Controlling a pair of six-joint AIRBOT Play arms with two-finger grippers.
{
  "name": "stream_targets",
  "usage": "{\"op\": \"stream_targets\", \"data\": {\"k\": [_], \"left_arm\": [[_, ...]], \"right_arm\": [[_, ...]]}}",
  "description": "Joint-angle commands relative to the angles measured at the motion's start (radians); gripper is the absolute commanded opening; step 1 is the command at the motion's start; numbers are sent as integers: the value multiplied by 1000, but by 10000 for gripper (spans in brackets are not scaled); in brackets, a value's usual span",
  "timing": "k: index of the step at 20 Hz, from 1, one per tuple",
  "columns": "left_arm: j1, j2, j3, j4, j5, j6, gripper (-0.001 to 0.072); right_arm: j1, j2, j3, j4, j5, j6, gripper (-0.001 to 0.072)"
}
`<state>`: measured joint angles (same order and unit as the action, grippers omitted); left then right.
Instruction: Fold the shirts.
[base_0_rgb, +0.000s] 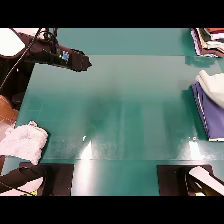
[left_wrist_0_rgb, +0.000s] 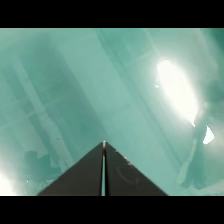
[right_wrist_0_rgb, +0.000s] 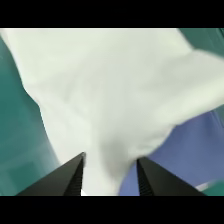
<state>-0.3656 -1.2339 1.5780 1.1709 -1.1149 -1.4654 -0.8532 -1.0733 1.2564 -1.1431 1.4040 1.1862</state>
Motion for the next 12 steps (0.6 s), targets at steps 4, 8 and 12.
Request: {"op": "stream_targets", "data": {"k": [4,8,12], "left_arm": [[0,0,0,0,-5,7,29],[0,0,0,0,3,7,29],[0,0,0,-5,-15,5,29]], "right_arm": [[-164,151,-243,-79,3,3,485],[-100,166,-247,67,-5,55,483],[186,164,-248,382,-41,55,481]]}}
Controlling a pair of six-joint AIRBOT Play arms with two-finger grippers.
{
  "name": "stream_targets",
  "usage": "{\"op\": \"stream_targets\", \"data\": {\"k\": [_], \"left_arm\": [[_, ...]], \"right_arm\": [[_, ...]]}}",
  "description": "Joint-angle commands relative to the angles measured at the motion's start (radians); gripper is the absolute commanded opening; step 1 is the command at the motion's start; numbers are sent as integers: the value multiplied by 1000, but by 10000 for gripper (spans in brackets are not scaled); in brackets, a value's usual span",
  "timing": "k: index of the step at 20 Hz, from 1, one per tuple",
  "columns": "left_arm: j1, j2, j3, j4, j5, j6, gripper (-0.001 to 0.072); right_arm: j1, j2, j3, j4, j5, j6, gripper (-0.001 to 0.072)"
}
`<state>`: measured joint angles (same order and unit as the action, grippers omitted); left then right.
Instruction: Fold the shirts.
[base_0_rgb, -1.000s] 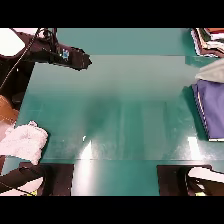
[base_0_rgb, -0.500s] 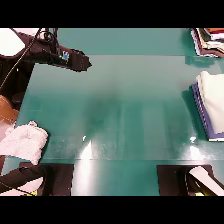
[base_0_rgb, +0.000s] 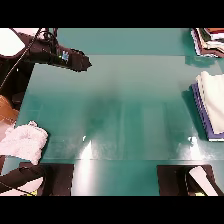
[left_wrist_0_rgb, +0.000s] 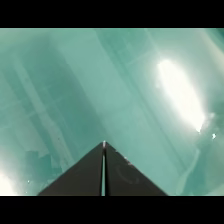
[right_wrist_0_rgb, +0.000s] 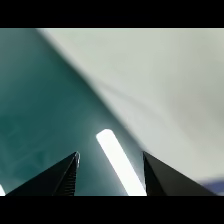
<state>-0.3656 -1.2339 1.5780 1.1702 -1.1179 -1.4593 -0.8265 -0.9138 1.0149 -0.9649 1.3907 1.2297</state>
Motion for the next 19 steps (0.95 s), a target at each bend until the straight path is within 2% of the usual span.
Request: {"op": "stream_targets", "data": {"k": [1,5,6,7,9,10,13,19], "left_arm": [[0,0,0,-4,-6,0,29],[0,0,0,-4,53,0,29],[0,0,0,-4,68,0,29],[0,0,0,-4,82,0,29],[0,0,0,-4,107,0,29],[0,0,0,-4,118,0,29],[0,0,0,-4,151,0,29],[0,0,0,-4,161,0,29]], "right_arm": [[252,5,-6,213,-52,11,482],[586,-10,-5,212,-166,11,480],[655,-24,-5,212,-186,12,433],[715,-39,-5,212,-195,11,319],[803,-69,-5,212,-195,11,139],[837,-86,-5,212,-193,10,18],[892,-122,-5,211,-195,10,18],[874,-125,-5,212,-182,10,18]]}}
